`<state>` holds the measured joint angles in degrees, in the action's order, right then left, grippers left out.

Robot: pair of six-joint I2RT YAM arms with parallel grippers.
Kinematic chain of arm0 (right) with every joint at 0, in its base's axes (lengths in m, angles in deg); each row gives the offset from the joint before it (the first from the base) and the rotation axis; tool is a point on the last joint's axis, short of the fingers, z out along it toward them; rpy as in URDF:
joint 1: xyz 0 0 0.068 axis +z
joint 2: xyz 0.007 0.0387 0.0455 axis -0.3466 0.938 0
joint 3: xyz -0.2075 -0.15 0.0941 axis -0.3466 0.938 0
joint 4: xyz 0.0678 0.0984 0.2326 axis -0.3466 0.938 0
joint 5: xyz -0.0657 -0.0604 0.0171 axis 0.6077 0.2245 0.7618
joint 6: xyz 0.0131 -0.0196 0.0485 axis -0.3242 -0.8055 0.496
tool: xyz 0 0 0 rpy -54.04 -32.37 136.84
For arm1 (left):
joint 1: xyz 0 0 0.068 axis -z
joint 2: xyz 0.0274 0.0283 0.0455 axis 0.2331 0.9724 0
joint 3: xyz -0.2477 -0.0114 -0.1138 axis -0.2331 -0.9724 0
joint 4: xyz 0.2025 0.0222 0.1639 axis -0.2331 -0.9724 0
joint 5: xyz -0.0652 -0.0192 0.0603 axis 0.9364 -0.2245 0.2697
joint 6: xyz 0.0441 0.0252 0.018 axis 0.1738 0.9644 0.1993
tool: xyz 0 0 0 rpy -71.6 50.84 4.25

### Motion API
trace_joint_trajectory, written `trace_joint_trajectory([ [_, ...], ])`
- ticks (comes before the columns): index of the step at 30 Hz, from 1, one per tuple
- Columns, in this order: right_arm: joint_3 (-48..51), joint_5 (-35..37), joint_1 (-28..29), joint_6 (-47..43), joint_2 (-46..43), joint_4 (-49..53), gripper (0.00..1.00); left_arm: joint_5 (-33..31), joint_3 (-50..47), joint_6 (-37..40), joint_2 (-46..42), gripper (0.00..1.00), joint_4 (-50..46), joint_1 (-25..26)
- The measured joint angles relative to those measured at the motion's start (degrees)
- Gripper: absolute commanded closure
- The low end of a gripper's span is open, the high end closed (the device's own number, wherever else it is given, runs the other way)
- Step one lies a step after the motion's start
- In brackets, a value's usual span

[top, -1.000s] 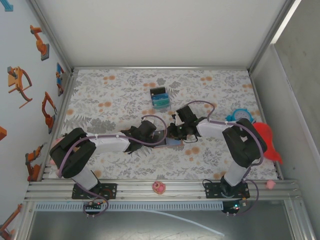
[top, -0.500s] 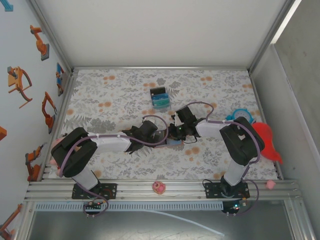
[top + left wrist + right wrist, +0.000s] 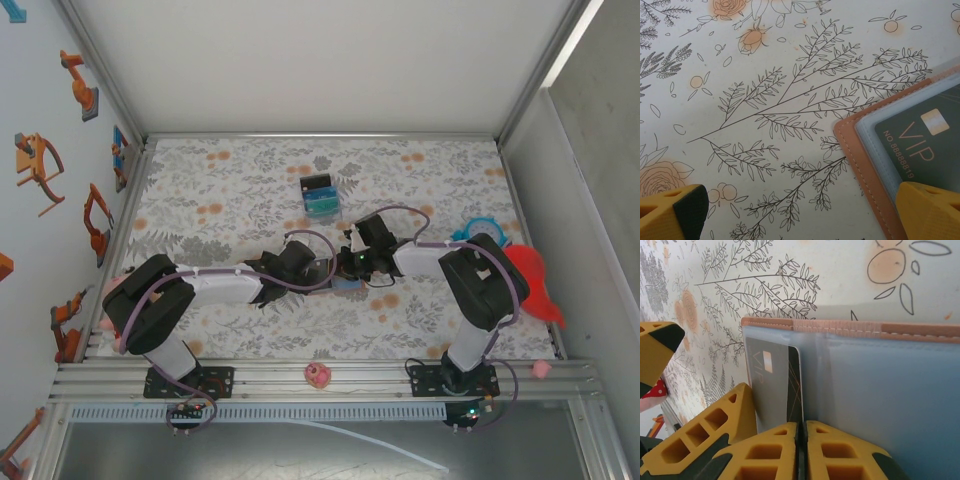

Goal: Take the credit cards out of the card holder

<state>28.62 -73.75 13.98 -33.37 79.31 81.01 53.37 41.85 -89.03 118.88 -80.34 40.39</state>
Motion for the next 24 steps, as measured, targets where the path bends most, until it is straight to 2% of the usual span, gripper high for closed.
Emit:
trace_joint_trajectory([
  [9, 0.68, -1.33, -0.11, 1.27, 1.40, -3.72, 0.86, -1.11, 0.00, -0.07, 0.00, 0.03, -0.20, 0.00],
  [15, 0.72, -1.49, -0.22, 1.73, 1.62, -4.61, 0.92, -1.53, 0.00, -0.31, 0.00, 0.03, -0.39, 0.00],
  [19, 0.76, -1.66, -0.35, 2.14, 1.62, -5.31, 1.00, -1.90, 0.00, -0.44, 0.00, 0.03, -0.66, 0.00],
  [24, 1.27, -1.36, -0.33, 1.79, 1.36, -5.60, 1.00, -2.16, 0.00, -0.61, -0.11, 0.03, -0.76, 0.00],
])
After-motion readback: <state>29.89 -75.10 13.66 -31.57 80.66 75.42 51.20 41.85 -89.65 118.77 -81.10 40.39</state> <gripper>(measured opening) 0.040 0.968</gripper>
